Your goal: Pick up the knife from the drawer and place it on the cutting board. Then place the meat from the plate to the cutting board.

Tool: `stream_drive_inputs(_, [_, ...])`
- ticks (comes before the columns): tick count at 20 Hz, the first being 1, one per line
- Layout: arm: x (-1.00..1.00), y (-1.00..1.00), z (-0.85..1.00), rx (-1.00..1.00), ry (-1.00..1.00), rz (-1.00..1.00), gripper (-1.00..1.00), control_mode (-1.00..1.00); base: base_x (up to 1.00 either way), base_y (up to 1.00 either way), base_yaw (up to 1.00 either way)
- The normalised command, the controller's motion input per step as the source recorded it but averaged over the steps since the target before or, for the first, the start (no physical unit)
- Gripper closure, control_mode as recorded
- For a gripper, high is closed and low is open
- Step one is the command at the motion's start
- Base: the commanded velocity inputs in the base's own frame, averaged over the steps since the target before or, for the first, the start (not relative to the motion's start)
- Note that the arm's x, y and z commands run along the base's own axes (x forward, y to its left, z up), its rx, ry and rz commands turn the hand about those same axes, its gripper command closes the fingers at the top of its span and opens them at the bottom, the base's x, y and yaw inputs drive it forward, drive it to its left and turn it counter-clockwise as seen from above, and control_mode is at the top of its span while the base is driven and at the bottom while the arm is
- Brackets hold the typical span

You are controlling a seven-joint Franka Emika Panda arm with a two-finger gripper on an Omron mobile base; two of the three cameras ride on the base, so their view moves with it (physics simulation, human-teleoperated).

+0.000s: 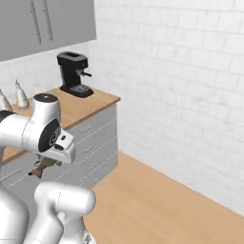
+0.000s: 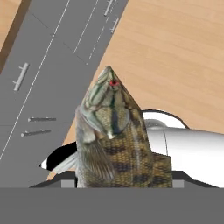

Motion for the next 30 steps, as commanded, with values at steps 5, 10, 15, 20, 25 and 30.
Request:
stream_drive_inputs(5, [0.00, 0.00, 0.00, 0.00, 0.00, 0.00, 1.00, 1.00, 0.52, 0.23, 0.55])
stream_drive_inputs(10, [0.00, 0.00, 0.00, 0.00, 0.00, 0.00, 1.00, 1.00, 0.43, 0.30, 0.58])
stream_drive_inputs(15, [0.00, 0.00, 0.00, 0.00, 0.00, 0.00, 1.00, 1.00, 0.18, 0.24, 0.59])
stream_drive_inputs(20, [0.00, 0.00, 0.00, 0.00, 0.00, 0.00, 1.00, 1.00, 0.03, 0.15, 0.54])
stream_drive_inputs(25, [0.00, 0.00, 0.00, 0.00, 0.00, 0.00, 1.00, 1.00, 0.00, 0.12, 0.51])
stream_drive_inputs(30, [0.00, 0.00, 0.00, 0.00, 0.00, 0.00, 1.00, 1.00, 0.00, 0.16, 0.51])
